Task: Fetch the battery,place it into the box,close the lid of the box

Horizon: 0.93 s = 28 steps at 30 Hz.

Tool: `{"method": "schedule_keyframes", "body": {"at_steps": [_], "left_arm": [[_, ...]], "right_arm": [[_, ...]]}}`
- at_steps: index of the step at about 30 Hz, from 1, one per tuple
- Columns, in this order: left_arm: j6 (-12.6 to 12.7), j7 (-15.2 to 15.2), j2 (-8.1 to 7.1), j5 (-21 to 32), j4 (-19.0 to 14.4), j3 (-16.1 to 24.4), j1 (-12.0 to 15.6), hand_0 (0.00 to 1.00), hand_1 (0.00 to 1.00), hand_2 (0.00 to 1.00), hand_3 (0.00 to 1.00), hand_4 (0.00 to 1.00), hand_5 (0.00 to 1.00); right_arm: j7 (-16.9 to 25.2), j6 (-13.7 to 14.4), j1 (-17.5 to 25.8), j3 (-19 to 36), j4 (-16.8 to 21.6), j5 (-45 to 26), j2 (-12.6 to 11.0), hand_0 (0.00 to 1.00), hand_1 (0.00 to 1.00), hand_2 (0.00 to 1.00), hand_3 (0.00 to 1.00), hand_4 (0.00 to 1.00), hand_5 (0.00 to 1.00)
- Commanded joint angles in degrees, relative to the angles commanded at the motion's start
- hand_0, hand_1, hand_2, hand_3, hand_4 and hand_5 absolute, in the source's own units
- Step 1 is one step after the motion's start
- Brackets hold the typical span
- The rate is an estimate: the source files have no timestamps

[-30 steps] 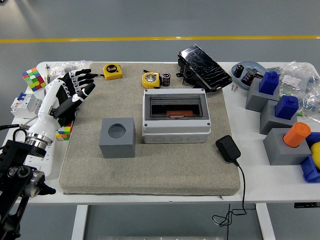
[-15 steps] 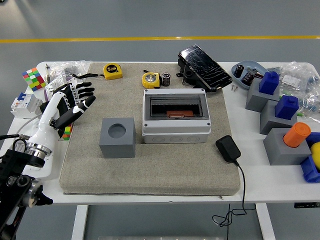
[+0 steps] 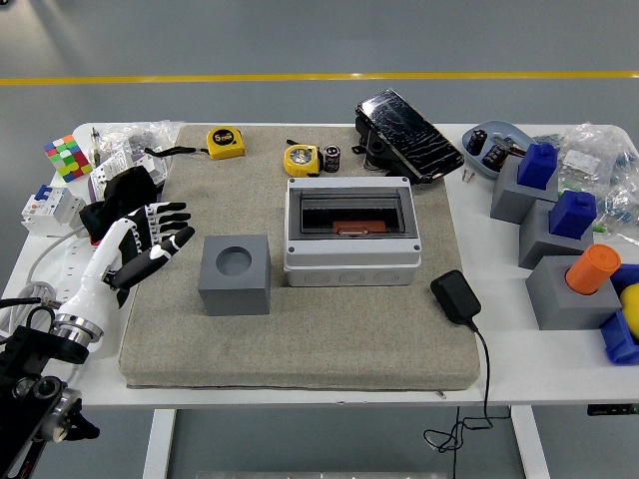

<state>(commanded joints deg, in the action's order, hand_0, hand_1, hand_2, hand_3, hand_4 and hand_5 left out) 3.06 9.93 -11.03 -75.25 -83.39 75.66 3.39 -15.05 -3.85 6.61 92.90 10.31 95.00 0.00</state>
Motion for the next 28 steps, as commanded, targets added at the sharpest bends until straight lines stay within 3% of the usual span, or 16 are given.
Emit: {"method": "schedule_keyframes", "body": {"at_steps": [4, 10, 17, 25, 28], "left_arm": [[-0.26, -0.36, -0.74, -0.39, 1.76, -1.18, 0.83, 0.655, 0.743, 0.735, 0.741, 0.998, 0.573], [-0.49, -0.51, -1.10, -0.76, 4.03, -0.36, 1.98, 0.658, 0.743, 0.736, 0.743, 0.998, 0.574], [-0.36, -0.18, -1.10, -1.73, 5.27, 0.50, -1.24, 0.657, 0.743, 0.736, 0.744, 0.998, 0.574], [-0.53, -0.51, -0.70, -2.20, 4.33, -1.17, -6.18, 0.657, 0.743, 0.736, 0.743, 0.998, 0.576], [-0.54, -0.65, 0.27, -2.35, 3.78, -1.27, -7.35, 0.657, 0.743, 0.736, 0.743, 0.998, 0.576]], "right_arm": [[-0.48, 0.38, 0.70, 1.75, 0.00, -0.12, 0.00, 0.642, 0.663, 0.673, 0.575, 0.969, 0.581], [-0.96, 0.60, 0.75, -1.22, 0.00, -4.37, 0.00, 0.643, 0.663, 0.673, 0.575, 0.969, 0.580], [-1.37, 0.56, -1.08, -6.52, 0.00, -8.56, 0.00, 0.644, 0.663, 0.673, 0.575, 0.969, 0.581], [-2.23, 1.11, -3.98, 2.49, 0.00, -2.99, 0.00, 0.643, 0.663, 0.673, 0.575, 0.969, 0.581], [-2.48, 1.28, -5.45, 5.29, 0.00, -1.63, 0.00, 0.643, 0.663, 0.673, 0.575, 0.969, 0.581]]}}
